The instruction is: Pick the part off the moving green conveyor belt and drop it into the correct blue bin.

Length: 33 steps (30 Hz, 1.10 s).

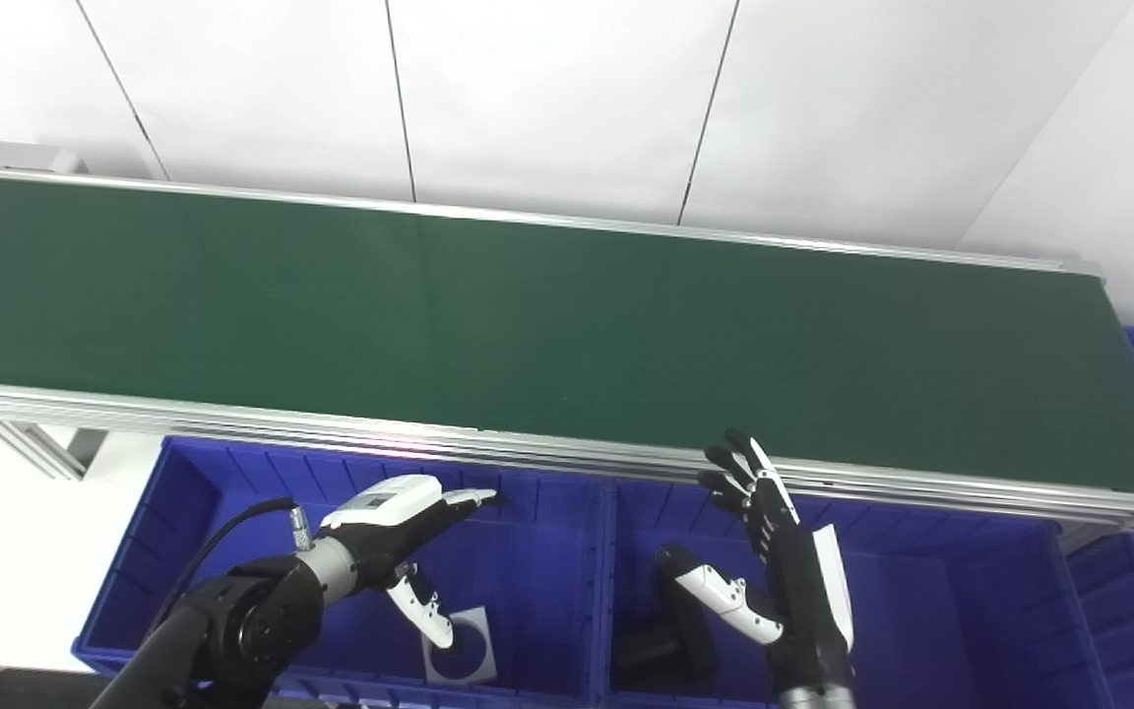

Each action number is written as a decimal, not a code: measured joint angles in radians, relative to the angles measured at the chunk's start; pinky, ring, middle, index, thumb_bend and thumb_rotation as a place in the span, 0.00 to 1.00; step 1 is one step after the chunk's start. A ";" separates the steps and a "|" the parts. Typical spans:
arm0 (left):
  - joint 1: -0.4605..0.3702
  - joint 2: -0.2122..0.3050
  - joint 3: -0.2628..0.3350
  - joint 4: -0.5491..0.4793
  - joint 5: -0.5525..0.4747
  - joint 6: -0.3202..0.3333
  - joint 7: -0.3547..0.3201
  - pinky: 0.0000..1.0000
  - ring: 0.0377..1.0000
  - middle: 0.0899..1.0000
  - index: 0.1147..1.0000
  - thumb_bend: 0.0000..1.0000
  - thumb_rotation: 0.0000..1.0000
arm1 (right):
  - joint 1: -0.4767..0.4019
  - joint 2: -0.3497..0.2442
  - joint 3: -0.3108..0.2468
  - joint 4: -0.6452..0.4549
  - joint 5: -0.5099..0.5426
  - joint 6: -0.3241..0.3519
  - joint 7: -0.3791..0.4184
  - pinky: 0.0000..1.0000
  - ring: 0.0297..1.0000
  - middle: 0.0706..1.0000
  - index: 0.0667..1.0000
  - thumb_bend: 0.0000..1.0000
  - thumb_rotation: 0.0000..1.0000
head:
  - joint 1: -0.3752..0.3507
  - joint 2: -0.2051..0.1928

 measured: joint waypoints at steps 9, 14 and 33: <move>0.087 -0.075 0.168 -0.043 -0.337 -0.075 0.089 0.77 0.85 0.87 0.87 0.78 0.31 | -0.001 -0.001 0.003 -0.001 0.003 0.014 0.005 0.81 0.81 0.87 0.93 0.84 0.53 | -0.023 -0.006; 0.162 -0.153 0.239 -0.086 -0.542 -0.097 0.128 0.80 0.86 0.87 0.89 0.81 0.31 | 0.006 -0.006 0.010 -0.013 0.003 0.034 0.010 0.84 0.83 0.88 0.95 0.84 0.53 | -0.055 -0.002; 0.356 -0.361 0.226 -0.185 -0.681 -0.114 0.314 0.88 0.91 0.90 0.91 0.81 0.32 | 0.058 -0.075 -0.009 -0.112 0.092 0.080 0.063 0.88 0.87 0.90 0.94 0.84 0.48 | -0.014 0.020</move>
